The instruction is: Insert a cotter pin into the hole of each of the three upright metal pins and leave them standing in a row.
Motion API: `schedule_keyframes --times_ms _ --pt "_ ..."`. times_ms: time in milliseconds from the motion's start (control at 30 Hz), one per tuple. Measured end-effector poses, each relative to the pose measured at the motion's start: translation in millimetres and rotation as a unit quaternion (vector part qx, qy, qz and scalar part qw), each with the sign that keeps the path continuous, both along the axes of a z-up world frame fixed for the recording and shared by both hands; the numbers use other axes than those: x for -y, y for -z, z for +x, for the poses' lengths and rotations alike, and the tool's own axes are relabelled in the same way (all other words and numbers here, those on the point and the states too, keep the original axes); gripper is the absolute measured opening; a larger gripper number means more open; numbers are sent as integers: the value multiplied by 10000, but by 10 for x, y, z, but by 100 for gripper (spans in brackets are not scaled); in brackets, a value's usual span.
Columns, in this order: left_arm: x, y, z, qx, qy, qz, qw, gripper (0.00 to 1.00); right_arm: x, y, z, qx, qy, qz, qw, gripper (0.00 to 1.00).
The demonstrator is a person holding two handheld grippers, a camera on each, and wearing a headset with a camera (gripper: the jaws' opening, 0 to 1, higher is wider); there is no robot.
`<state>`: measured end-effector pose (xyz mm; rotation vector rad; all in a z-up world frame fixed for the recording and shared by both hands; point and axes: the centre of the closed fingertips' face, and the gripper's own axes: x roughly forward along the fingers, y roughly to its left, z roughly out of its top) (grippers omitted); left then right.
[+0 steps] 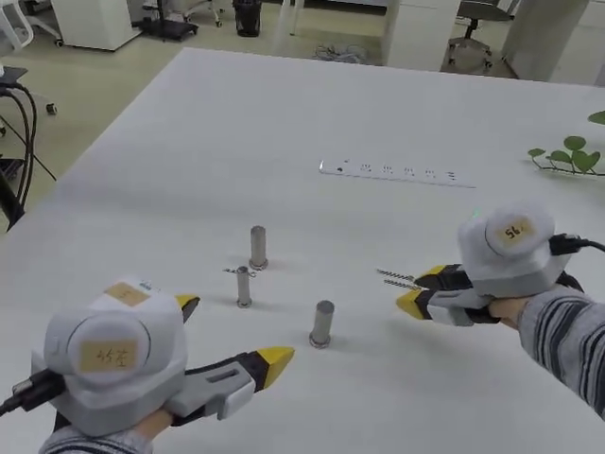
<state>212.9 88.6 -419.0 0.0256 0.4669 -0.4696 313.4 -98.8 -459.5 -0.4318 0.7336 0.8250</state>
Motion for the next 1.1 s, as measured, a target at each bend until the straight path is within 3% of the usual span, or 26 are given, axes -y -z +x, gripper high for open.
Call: schedule_keyframes --times_ms 467,667,1100 --pt "-13 52 41 -62 17 20 10000 71 76 175 193 -410 -152 -474 9979 17" --pt "-1 76 42 -100 50 25 9999 71 71 229 227 -524 -197 -527 9970 12" --pt "35 110 16 -162 105 26 9998 69 162 327 278 -722 -300 -920 9927 5"
